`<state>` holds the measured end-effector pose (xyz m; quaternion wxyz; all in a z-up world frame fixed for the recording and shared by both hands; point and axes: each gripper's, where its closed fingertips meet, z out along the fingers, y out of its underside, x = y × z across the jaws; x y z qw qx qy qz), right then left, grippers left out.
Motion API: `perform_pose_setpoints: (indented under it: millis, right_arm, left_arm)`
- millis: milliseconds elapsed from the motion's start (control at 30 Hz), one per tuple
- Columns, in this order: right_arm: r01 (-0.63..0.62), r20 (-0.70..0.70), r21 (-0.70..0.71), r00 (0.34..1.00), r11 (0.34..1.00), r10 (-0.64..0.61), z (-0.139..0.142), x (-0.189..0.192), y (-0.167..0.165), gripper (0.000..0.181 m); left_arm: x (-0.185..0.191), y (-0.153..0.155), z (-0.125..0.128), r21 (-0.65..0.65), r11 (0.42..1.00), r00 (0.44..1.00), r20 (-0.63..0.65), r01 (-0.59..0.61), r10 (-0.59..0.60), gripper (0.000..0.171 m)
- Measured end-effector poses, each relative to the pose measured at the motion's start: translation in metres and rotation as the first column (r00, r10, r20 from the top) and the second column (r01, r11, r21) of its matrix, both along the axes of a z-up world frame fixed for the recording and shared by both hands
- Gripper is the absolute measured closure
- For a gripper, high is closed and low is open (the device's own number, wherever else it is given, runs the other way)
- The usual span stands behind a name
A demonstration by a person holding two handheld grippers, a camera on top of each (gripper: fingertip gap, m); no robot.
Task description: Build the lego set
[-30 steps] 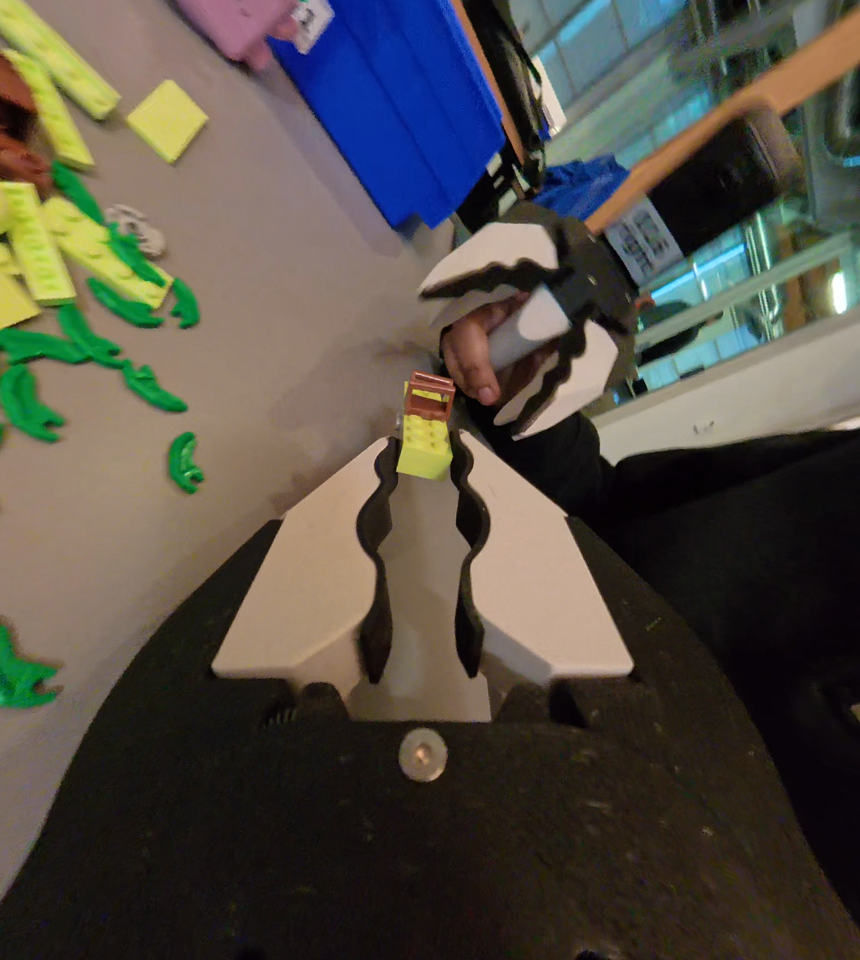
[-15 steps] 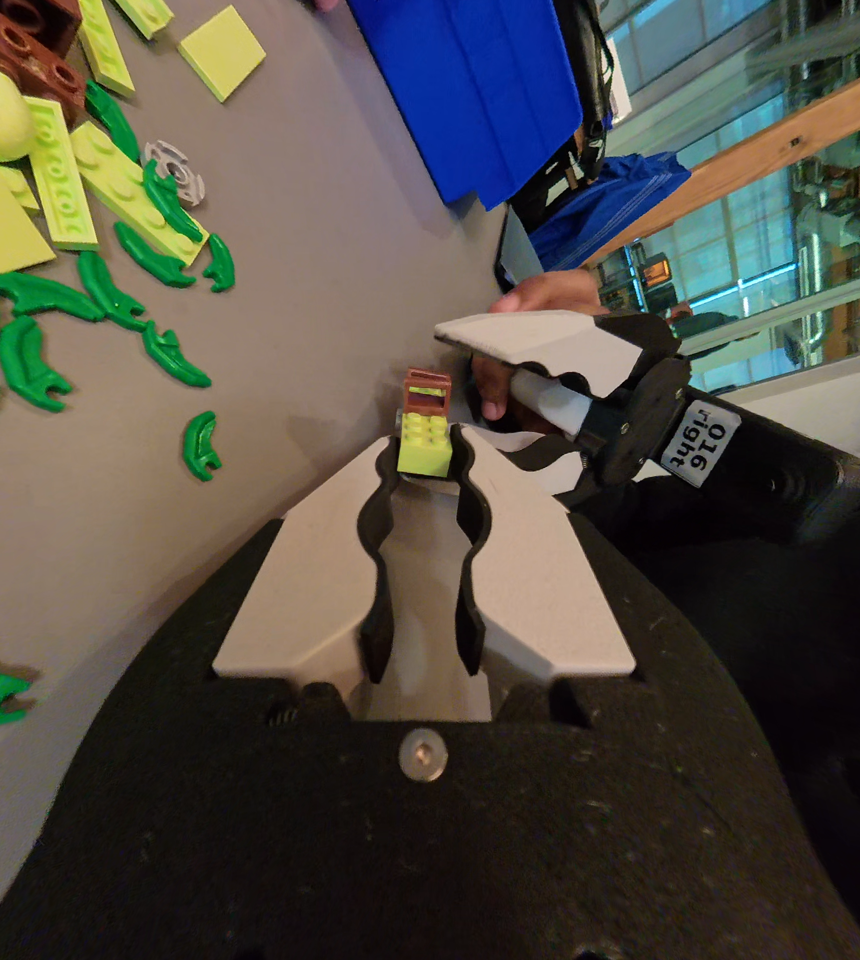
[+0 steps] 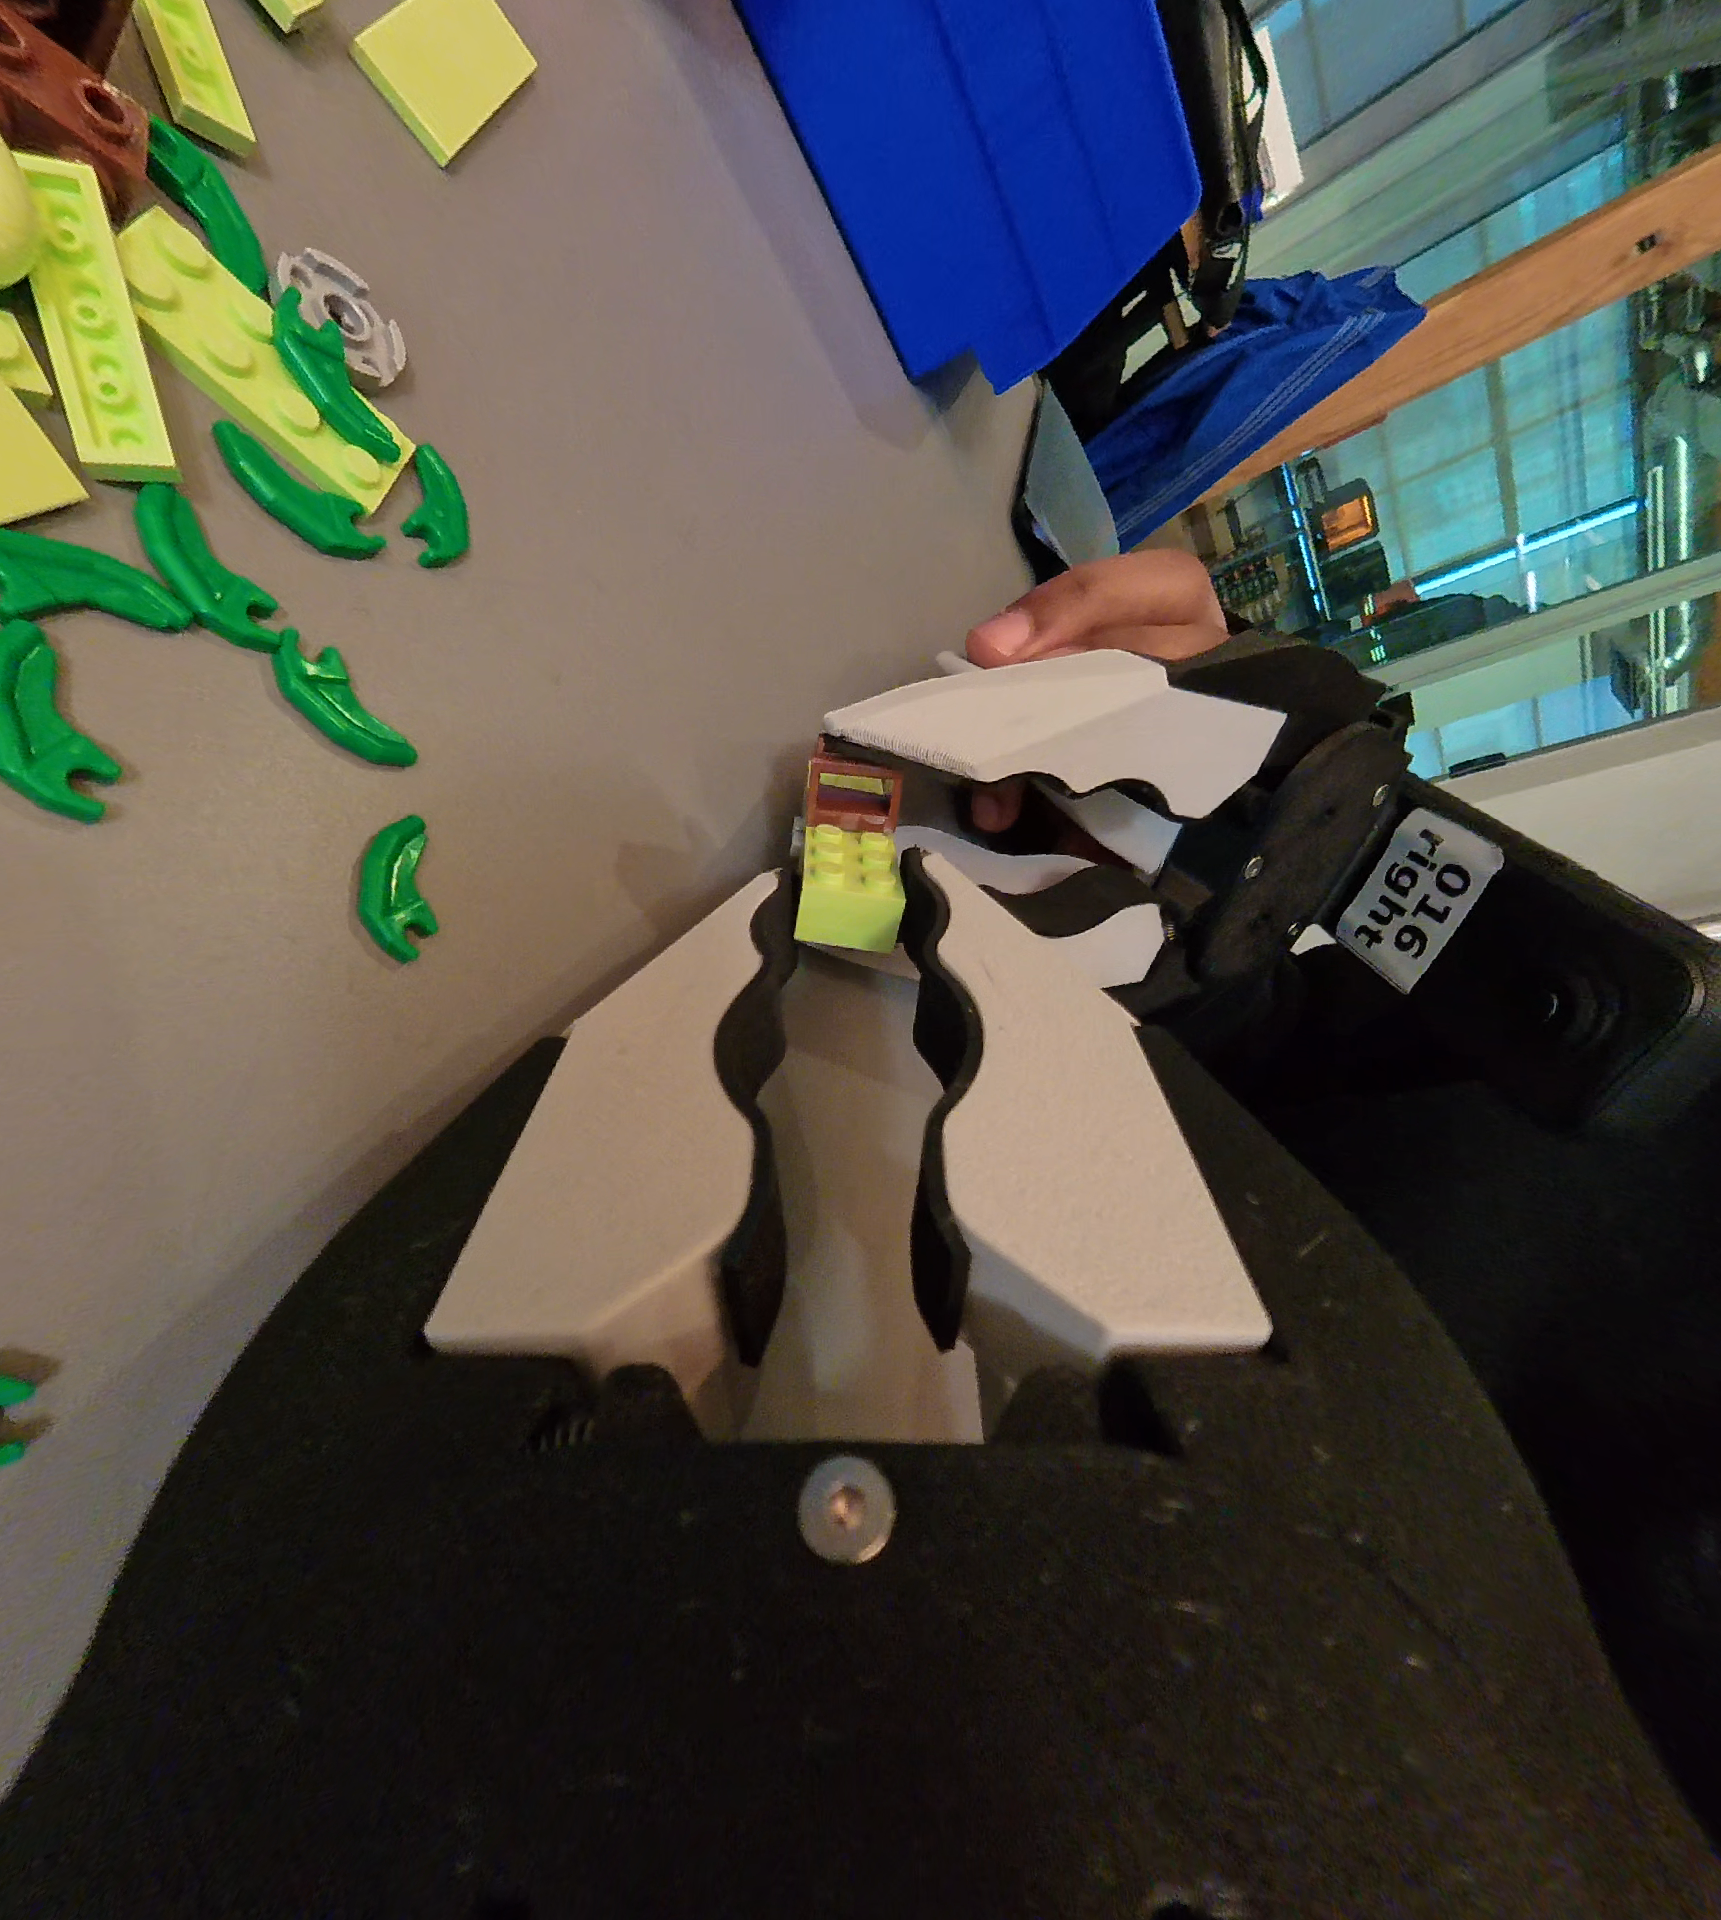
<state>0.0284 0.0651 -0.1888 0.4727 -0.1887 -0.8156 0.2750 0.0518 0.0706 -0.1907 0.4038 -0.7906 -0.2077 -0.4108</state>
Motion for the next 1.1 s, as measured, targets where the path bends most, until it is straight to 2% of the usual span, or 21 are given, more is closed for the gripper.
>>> perform_pose_setpoints:
  millis: [267,300,1100]
  right_arm:
    - [0.002,0.015,-0.012,1.000,1.000,-0.002,-0.0003,0.0008,0.0004,0.153]
    - [0.004,0.012,-0.017,1.000,1.000,-0.003,0.0009,0.0008,0.0004,0.158]
    - [0.004,0.059,-0.058,0.998,0.998,0.000,0.0000,0.0018,0.0010,0.160]
  left_arm:
    - [-0.0001,0.0001,-0.0008,-0.005,1.000,1.000,-0.005,-0.005,0.005,0.152]
    - [-0.0005,0.0001,-0.0009,-0.006,1.000,1.000,-0.004,-0.008,0.008,0.152]
    - [0.0003,-0.0007,-0.0023,-0.015,1.000,1.000,0.005,0.002,-0.002,0.152]
